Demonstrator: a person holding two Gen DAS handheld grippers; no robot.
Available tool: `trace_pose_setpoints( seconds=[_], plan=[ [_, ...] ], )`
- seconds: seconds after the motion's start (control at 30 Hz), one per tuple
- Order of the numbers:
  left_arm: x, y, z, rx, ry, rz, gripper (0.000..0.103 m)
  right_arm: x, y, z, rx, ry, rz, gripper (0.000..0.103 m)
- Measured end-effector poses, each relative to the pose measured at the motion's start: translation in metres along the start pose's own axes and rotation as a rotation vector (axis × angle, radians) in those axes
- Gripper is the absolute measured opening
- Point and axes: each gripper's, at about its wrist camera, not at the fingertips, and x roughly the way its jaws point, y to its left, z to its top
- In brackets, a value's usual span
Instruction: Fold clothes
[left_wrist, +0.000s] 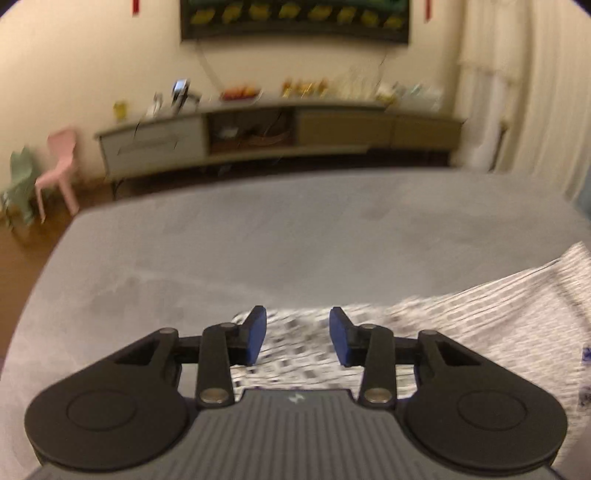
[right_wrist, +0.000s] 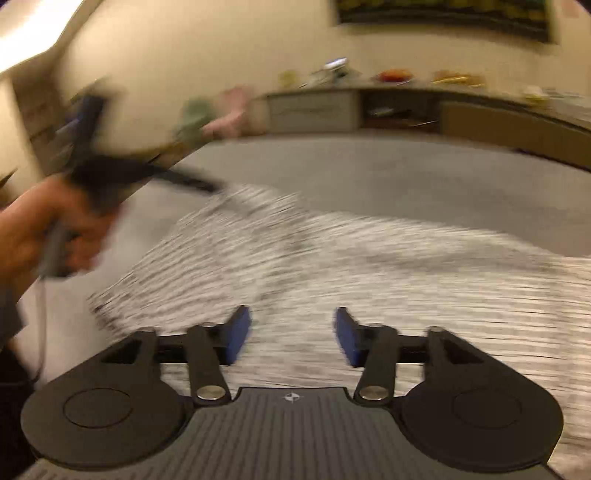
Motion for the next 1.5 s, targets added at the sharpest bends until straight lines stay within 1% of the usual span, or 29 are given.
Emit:
trace_pose_setpoints(
  seconds=[0.1, 0.2, 0.23, 0.27, 0.33, 0.37, 0.43, 0.53, 0.57, 0.6, 0.63, 0.67, 0.7, 0.8, 0.87, 0.9, 0.93, 0.97, 1.0, 1.03, 1.1, 1.17, 1.2, 1.23, 1.27, 1.33, 1.37, 1.43, 1.5],
  plan=[
    [-0.030, -0.042, -0.001, 0.024, -0.038, -0.098, 0.046, -0.046, -0.079, -0.006, 0.120, -0.060, -0.262, 0.075],
    [-0.028, -0.107, 0.004, 0.030, -0.006, -0.250, 0.059, -0.069, -0.144, -0.021, 0.240, -0.061, -0.433, 0.078],
    [-0.021, -0.132, 0.005, 0.032, 0.017, -0.293, 0.066, -0.073, -0.160, -0.026, 0.281, -0.060, -0.450, 0.078],
    [-0.010, -0.158, 0.007, 0.035, 0.049, -0.326, 0.067, -0.073, -0.168, -0.030, 0.303, -0.060, -0.444, 0.080],
    [0.017, -0.204, 0.005, 0.020, 0.111, -0.358, 0.065, -0.072, -0.179, -0.039, 0.325, -0.060, -0.429, 0.085],
    [0.033, -0.224, 0.005, -0.004, 0.146, -0.359, 0.060, -0.072, -0.182, -0.043, 0.320, -0.058, -0.425, 0.085],
    [0.058, -0.262, 0.014, -0.017, 0.182, -0.397, 0.059, -0.072, -0.187, -0.050, 0.300, -0.052, -0.421, 0.085],
    [0.079, -0.321, 0.032, 0.060, 0.210, -0.418, 0.061, -0.070, -0.196, -0.058, 0.272, -0.040, -0.397, 0.083],
    [0.085, -0.339, 0.038, 0.100, 0.217, -0.427, 0.067, -0.069, -0.198, -0.060, 0.255, -0.033, -0.385, 0.080],
    [0.091, -0.356, 0.042, 0.133, 0.228, -0.429, 0.070, -0.067, -0.201, -0.062, 0.239, -0.025, -0.373, 0.072],
    [0.097, -0.372, 0.044, 0.163, 0.239, -0.423, 0.072, -0.065, -0.203, -0.064, 0.223, -0.017, -0.362, 0.042],
    [0.105, -0.388, 0.046, 0.194, 0.253, -0.416, 0.073, -0.064, -0.201, -0.065, 0.189, -0.015, -0.362, 0.024],
    [0.115, -0.402, 0.048, 0.225, 0.273, -0.412, 0.074, -0.065, -0.194, -0.066, 0.138, -0.039, -0.372, 0.013],
    [0.135, -0.430, 0.046, 0.318, 0.333, -0.392, 0.076, -0.071, -0.158, -0.069, -0.084, -0.164, -0.387, 0.008],
    [0.147, -0.444, 0.042, 0.387, 0.365, -0.364, 0.075, -0.071, -0.138, -0.073, -0.188, -0.204, -0.369, 0.008],
    [0.150, -0.449, 0.039, 0.427, 0.369, -0.338, 0.072, -0.070, -0.129, -0.074, -0.233, -0.218, -0.362, 0.008],
    [0.152, -0.450, 0.034, 0.473, 0.364, -0.299, 0.042, -0.068, -0.122, -0.076, -0.260, -0.224, -0.353, 0.008],
    [0.152, -0.449, 0.030, 0.508, 0.361, -0.262, 0.004, -0.068, -0.119, -0.076, -0.271, -0.228, -0.343, 0.008],
    [0.150, -0.442, 0.029, 0.505, 0.348, -0.250, 0.004, -0.068, -0.117, -0.076, -0.275, -0.237, -0.328, 0.008],
    [0.143, -0.430, 0.031, 0.464, 0.322, -0.263, 0.003, -0.070, -0.115, -0.076, -0.277, -0.250, -0.312, 0.008],
    [0.115, -0.393, 0.039, 0.339, 0.254, -0.299, 0.003, -0.079, -0.112, -0.075, -0.268, -0.302, -0.263, 0.008],
    [0.084, -0.340, 0.038, 0.209, 0.197, -0.306, 0.003, -0.094, -0.109, -0.074, -0.232, -0.378, -0.174, 0.011],
    [0.068, -0.312, 0.036, 0.147, 0.170, -0.304, 0.003, -0.100, -0.109, -0.073, -0.195, -0.398, -0.102, 0.026],
    [0.059, -0.284, 0.029, 0.099, 0.159, -0.288, 0.003, -0.103, -0.110, -0.072, -0.152, -0.407, -0.025, 0.050],
    [0.055, -0.258, 0.020, 0.064, 0.165, -0.259, 0.003, -0.107, -0.111, -0.071, -0.110, -0.414, 0.052, 0.057],
    [0.064, -0.215, -0.003, -0.001, 0.213, -0.198, 0.003, -0.099, -0.110, -0.068, -0.047, -0.368, 0.160, 0.057],
    [0.073, -0.203, -0.015, -0.022, 0.241, -0.186, 0.003, -0.091, -0.108, -0.067, -0.024, -0.330, 0.191, 0.057],
    [0.090, -0.185, -0.038, -0.062, 0.283, -0.186, 0.006, -0.071, -0.102, -0.065, -0.003, -0.239, 0.205, 0.054],
    [0.097, -0.172, -0.054, -0.111, 0.281, -0.208, 0.015, -0.054, -0.094, -0.068, -0.013, -0.163, 0.186, 0.050]
  ],
)
